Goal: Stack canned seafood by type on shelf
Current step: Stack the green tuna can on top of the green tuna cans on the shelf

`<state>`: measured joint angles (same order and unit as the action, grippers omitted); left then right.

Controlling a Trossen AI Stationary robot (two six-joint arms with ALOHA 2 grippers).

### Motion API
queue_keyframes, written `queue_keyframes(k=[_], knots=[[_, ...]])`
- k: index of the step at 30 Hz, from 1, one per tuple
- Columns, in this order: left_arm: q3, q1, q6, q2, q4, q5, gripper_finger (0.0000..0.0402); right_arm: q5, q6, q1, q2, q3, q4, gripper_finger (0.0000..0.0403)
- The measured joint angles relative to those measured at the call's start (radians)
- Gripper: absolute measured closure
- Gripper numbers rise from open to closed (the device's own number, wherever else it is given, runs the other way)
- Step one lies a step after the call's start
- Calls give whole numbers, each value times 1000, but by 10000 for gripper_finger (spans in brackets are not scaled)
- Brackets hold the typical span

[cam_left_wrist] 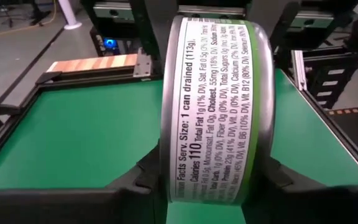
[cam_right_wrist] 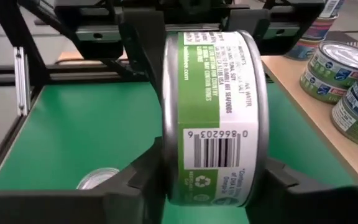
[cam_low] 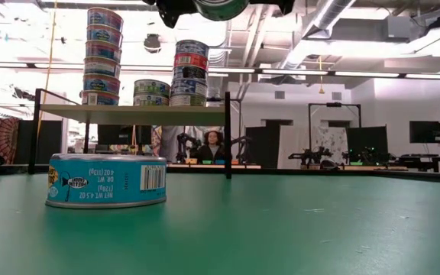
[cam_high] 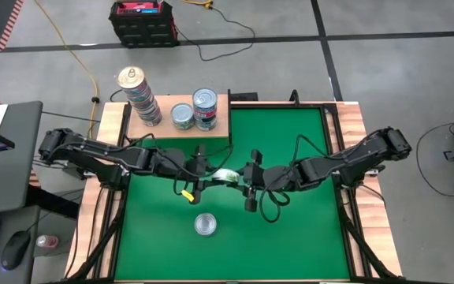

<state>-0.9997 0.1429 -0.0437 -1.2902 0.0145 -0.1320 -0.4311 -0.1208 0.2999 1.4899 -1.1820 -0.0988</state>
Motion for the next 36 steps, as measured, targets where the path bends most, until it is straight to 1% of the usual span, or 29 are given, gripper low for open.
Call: queue_keyframes(k=[4, 6, 8, 10, 13, 16, 18, 20, 24, 27, 29, 32, 36], knots=[[0, 0, 11, 12, -6, -21, 271, 45, -46, -29, -9, 0, 9, 178], [0, 7, 20, 33, -34, -59, 271, 98, -62, -52, -24, -10, -5, 149], [-2, 18, 22, 67, -75, -123, 271, 123, -58, -69, -53, -43, -44, 123], [-18, 36, 22, 112, -174, -222, 271, 115, -37, -80, -87, -97, -96, 100], [-69, 63, 44, 171, -373, -426, 267, 55, -4, -84, -139, -164, -193, 77], [-130, 79, 98, 203, -633, -609, 262, -15, 11, -85, -171, -183, -243, 69], [-171, 78, 130, 200, -777, -689, 263, -46, -6, -86, -178, -182, -253, 69], [-208, 66, 154, 170, -894, -717, 264, -57, -31, -87, -176, -182, -268, 72], [-295, 17, 171, 65, -1041, -741, 264, -50, -55, -87, -137, -182, -270, 77], [-359, -27, 223, -33, -1217, -806, 264, -41, -63, -81, -114, -182, -281, 78], [-393, -49, 270, -74, -1289, -840, 264, -41, -90, -75, -114, -182, -311, 78], [-419, -58, 292, -95, -1346, -847, 264, -41, -137, -71, -126, -182, -382, 78], [-420, -58, 247, -98, -1358, -896, 264, -43, -144, -72, -157, -182, -439, 78]])
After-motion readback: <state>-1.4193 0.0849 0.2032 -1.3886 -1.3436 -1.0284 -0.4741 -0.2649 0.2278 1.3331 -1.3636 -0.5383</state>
